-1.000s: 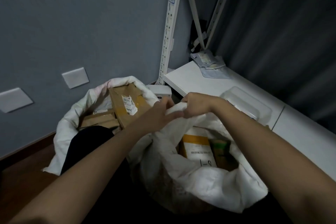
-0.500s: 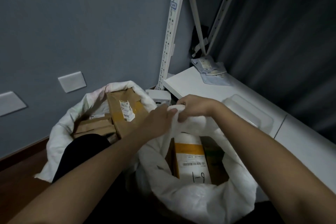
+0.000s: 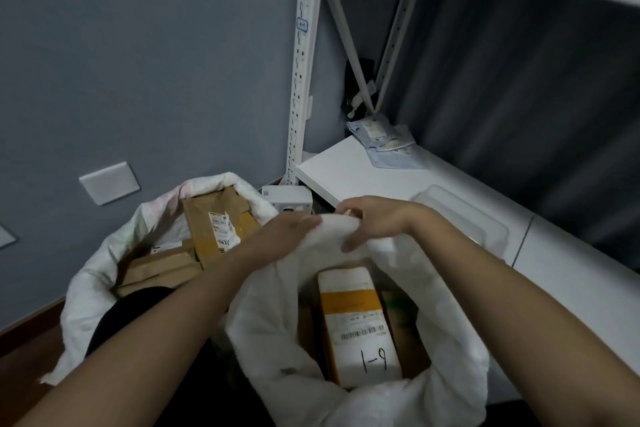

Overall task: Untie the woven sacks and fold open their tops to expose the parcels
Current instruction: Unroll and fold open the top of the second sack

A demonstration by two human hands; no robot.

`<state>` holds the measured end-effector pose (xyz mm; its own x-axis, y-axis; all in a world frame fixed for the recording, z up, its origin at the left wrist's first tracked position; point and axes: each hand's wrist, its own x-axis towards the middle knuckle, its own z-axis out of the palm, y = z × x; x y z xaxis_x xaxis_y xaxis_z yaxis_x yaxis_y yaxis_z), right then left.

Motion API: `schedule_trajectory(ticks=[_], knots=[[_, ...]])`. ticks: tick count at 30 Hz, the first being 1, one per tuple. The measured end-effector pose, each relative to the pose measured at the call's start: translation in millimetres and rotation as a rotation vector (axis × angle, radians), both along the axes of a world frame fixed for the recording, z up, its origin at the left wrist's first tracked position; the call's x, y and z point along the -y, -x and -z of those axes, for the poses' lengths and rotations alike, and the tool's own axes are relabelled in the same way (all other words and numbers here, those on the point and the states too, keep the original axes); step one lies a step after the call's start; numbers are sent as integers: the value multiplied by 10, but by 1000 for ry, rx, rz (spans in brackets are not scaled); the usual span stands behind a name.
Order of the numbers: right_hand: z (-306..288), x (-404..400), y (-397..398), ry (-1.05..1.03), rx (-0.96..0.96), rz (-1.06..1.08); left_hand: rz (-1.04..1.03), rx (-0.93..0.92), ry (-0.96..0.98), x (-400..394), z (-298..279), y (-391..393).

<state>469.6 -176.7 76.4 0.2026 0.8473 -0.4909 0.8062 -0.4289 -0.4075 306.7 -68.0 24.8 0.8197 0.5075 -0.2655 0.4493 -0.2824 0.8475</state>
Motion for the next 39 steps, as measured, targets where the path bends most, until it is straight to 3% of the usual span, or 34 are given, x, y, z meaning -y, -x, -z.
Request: schedule_trajectory(ticks=[1, 2, 3, 5, 7, 9, 10, 13, 15, 17, 19, 21, 25, 27, 28, 30, 32, 33, 34, 37, 39], knots=[[38, 57, -48, 12, 114, -25, -93, -20, 209, -86, 11, 10], [110, 115, -88, 13, 201, -26, -139, -60, 300, -148, 25, 15], [198, 162, -121, -6, 227, 11, -110, -119, 237, -154, 7, 27], [310, 192, -145, -50, 52, 172, 79, -208, -241, -72, -35, -9], [300, 152, -149, -44, -218, 281, 212, -49, -514, 53, -60, -81], [218, 120, -150, -46, -414, 292, 248, 20, -427, 78, -16, -161], [185, 129, -160, -54, -416, 282, 230, 22, -333, 41, 13, -204], [218, 289, -188, -163, -94, 230, 108, -46, 19, -125, 35, -194], [395, 432, -152, -356, -27, 254, 88, -124, 91, -182, 3, -199], [495, 505, -96, -457, -197, 368, 160, -168, -82, -141, -2, -259], [502, 523, -57, -415, -581, 561, 264, -37, -329, -29, -7, -362], [480, 552, -71, -424, -734, 661, 317, 80, -388, 51, 73, -465], [662, 766, -16, -498, -176, 604, 92, 53, -95, -81, 168, -577], [807, 854, 82, -519, -147, 632, 29, -29, -147, -105, 152, -596], [844, 865, 87, -552, -229, 724, 66, -57, -307, -80, 151, -598], [791, 859, 30, -567, -567, 972, 198, 11, -631, 32, 155, -614], [685, 860, -51, -575, -1002, 1015, 375, 156, -785, 184, 151, -674], [669, 869, -96, -596, -1117, 1027, 446, 209, -812, 242, 177, -731], [658, 894, -123, -605, -1111, 1028, 491, 263, -817, 283, 200, -800], [643, 1094, -101, -622, -543, 961, 489, 305, -739, 264, 249, -1011], [669, 1273, -19, -592, -321, 903, 422, 201, -732, 201, 289, -1106]])
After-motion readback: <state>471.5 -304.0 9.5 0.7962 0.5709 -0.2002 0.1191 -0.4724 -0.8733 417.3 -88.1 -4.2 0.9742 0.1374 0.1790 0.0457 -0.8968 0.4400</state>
